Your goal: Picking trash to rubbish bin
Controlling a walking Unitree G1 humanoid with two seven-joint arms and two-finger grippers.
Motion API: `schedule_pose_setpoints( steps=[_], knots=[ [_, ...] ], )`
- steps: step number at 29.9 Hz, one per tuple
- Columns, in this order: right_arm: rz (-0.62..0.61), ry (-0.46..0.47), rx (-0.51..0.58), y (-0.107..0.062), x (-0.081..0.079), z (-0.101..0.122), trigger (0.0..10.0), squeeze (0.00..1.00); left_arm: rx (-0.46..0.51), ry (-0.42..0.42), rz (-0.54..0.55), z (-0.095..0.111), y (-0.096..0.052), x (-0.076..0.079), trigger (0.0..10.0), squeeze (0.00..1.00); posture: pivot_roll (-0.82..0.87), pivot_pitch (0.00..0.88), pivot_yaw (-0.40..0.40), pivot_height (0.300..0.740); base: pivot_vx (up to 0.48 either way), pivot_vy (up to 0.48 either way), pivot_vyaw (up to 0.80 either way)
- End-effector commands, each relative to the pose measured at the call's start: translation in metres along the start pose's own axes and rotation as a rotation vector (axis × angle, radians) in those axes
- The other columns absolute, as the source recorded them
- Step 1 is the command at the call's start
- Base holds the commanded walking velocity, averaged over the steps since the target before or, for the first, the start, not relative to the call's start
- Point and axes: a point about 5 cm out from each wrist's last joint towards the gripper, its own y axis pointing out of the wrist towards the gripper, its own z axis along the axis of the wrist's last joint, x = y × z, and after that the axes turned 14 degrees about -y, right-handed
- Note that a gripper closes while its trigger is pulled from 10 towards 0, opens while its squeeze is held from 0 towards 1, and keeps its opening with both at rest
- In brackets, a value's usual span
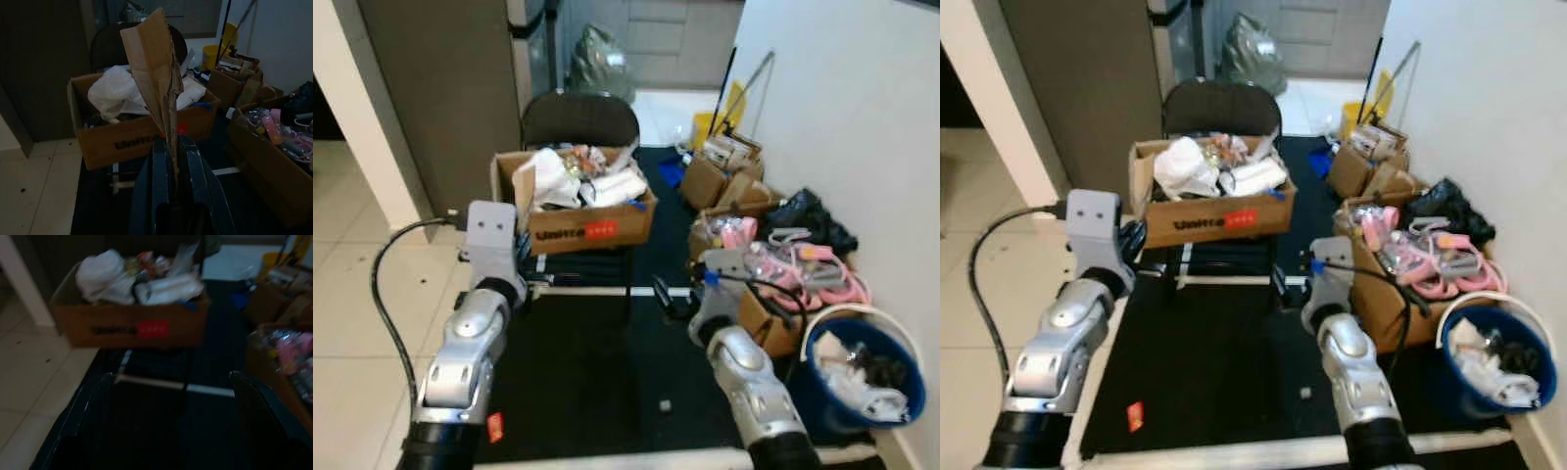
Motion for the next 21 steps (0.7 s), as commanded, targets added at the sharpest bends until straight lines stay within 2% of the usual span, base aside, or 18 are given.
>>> schedule_pose_setpoints(
  steps=[1, 17, 21],
  knots=[
    [-0.001, 0.002, -0.012, -0.0002, -0.0024, -0.0033, 10.0, 0.00, -0.012, 0.002, 0.018, -0.0033, -0.0024, -0.0050, 10.0, 0.00, -0.02, 0.056, -0.042, 0.740, 0.454, 0.000, 0.00],
    [-0.009, -0.005, -0.018, -0.0033, -0.0016, -0.0042, 10.0, 0.00, -0.023, -0.007, 0.022, -0.0078, -0.0028, -0.0046, 10.0, 0.00, -0.03, 0.070, -0.044, 0.740, 0.450, 0.000, 0.00],
    [-0.017, -0.004, -0.022, -0.0044, 0.0006, -0.0051, 10.0, 0.00, -0.012, -0.012, 0.019, -0.0029, -0.0031, -0.0030, 10.0, 0.00, -0.02, 0.071, -0.049, 0.740, 0.449, 0.000, 0.00]
  ],
)
